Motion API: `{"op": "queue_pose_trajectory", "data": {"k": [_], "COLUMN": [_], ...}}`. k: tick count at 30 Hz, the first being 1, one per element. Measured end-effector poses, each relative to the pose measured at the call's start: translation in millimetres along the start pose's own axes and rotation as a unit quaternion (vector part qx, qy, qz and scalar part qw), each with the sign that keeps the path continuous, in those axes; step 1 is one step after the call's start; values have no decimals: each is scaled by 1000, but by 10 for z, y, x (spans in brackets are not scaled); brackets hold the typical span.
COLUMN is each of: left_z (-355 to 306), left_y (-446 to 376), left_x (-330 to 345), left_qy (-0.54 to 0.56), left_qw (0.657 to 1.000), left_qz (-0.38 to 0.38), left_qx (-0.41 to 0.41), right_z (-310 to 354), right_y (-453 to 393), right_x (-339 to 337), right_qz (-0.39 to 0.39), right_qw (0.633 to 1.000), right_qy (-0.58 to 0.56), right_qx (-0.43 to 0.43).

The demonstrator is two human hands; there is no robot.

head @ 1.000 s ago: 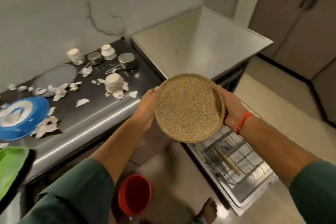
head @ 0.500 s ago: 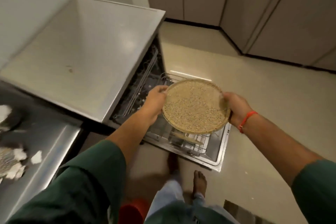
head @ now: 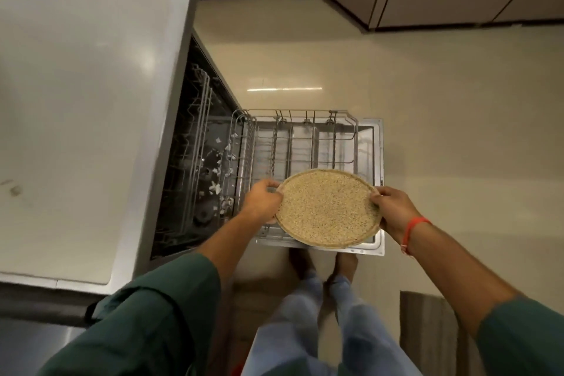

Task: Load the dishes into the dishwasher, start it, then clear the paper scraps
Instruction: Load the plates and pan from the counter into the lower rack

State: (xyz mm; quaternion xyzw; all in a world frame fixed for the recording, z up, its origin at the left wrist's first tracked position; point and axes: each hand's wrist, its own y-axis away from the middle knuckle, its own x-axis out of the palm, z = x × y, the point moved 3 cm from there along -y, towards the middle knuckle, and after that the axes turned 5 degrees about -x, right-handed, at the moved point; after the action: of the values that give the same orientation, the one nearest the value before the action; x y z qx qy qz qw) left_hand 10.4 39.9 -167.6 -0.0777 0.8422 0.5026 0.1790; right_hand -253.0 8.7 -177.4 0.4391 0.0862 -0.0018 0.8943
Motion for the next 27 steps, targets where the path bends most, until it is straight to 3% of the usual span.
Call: {"op": "queue_pose_trajectory", "data": {"k": [9,15,27], "left_z": [486,1095,1570], "left_y": [-858,-1314,-1650], "left_x": [485,783,1030], "left_qy": [-15,-23,-48], "left_qw": [994,985,989], "left_qz": [70,68,54], "left_qx": [-87,-157,-127], "right_z": [-758,-2018,-1880], "right_y": [-789,-1601,-1466], "right_x": [209,212,359], "right_qz": [-20,-8,-14], "right_qw": [997,987,982], "right_qy": [35,93,90], "right_qx": [59,127,166]}}
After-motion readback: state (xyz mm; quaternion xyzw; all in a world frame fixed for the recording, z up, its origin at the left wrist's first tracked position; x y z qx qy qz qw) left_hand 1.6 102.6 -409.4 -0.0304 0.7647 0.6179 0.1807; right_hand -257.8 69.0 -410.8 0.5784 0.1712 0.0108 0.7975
